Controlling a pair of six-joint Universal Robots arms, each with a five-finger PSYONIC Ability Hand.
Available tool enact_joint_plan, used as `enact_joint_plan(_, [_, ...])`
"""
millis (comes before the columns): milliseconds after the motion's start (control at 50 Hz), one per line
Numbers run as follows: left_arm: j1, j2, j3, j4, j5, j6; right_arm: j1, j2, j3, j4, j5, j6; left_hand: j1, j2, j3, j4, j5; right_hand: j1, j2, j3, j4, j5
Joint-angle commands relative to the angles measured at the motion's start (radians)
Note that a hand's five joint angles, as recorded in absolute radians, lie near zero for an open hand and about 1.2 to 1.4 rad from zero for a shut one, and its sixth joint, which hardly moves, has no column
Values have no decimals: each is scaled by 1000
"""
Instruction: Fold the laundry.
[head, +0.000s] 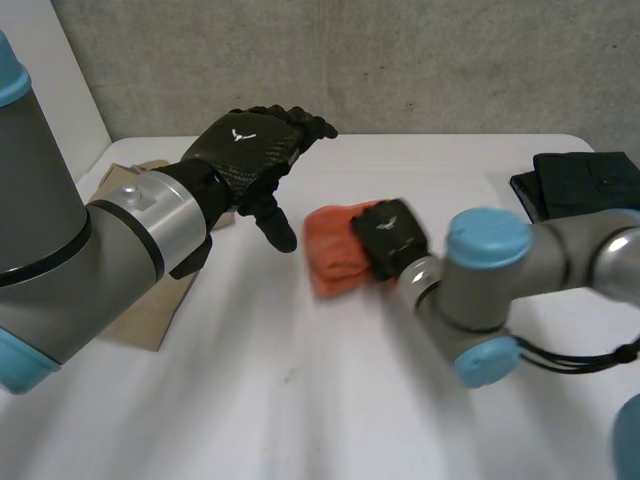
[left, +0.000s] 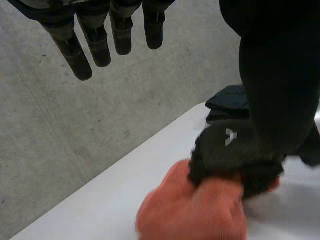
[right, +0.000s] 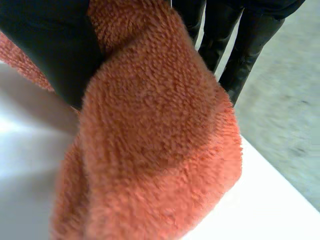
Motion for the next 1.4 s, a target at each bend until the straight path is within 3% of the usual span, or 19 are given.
enact_joint_plan(20, [0, 0, 0, 1, 0, 0, -195, -115, 80, 36, -25, -78, 78, 61, 52, 61, 43, 539, 248, 273, 230, 336])
enact_joint_plan(120, [0, 0, -1, 1, -1, 0, -313, -126, 94, 62, -108, -149, 78, 61, 52, 61, 43, 539, 248, 273, 230, 336])
enact_joint_plan(300, [0, 0, -1, 3, -1, -4, -470, -111, -17, -28, -362, -206, 78, 61, 52, 61, 43, 539, 248, 273, 230, 336])
enact_joint_plan(480, [-2, 0, -4, 3, -1, -20, -616, -54, -261, -315, -399, -16, 78, 60, 52, 61, 43, 539, 248, 273, 230, 336])
enact_joint_plan(560, [-2, 0, -4, 3, -1, -21, -657, 10, -384, -315, -416, 51, 78, 61, 52, 61, 43, 539, 248, 273, 230, 336])
enact_joint_plan(720, [-2, 0, -16, 4, -3, -21, -781, 213, -561, -309, -573, 74, 78, 61, 52, 61, 43, 539, 248, 273, 230, 336])
enact_joint_plan(780, [-3, 0, -20, 4, -3, -21, -818, 259, -591, -308, -585, 75, 78, 61, 52, 61, 43, 539, 248, 273, 230, 336])
enact_joint_plan(940, [0, -1, -20, 6, -3, -21, -922, 398, -570, -257, -714, 69, 78, 61, 52, 61, 43, 539, 248, 273, 230, 336])
enact_joint_plan(1080, [-2, -4, -20, 6, -3, -21, -990, 369, -469, -226, -748, 57, 78, 61, 52, 61, 43, 539, 248, 273, 230, 336])
enact_joint_plan(1100, [-2, -4, -20, 6, -3, -21, -996, 334, -431, -217, -757, 52, 78, 61, 52, 61, 43, -262, -553, -528, -572, -465])
enact_joint_plan(1120, [-2, -4, -20, 6, -3, -21, -999, 316, -412, -211, -758, 48, 78, 61, 52, 61, 43, -683, -973, -949, -992, -886])
enact_joint_plan(1240, [-3, -4, -20, 4, -3, -21, -1048, 129, -285, -136, -716, 25, 78, 61, 52, 61, 43, -683, -973, -949, -992, -886])
enact_joint_plan(1400, [-3, 2, -18, 6, -4, -21, -1056, -121, -263, 148, -440, -58, 73, 55, 46, 55, 38, -683, -973, -949, -992, -886])
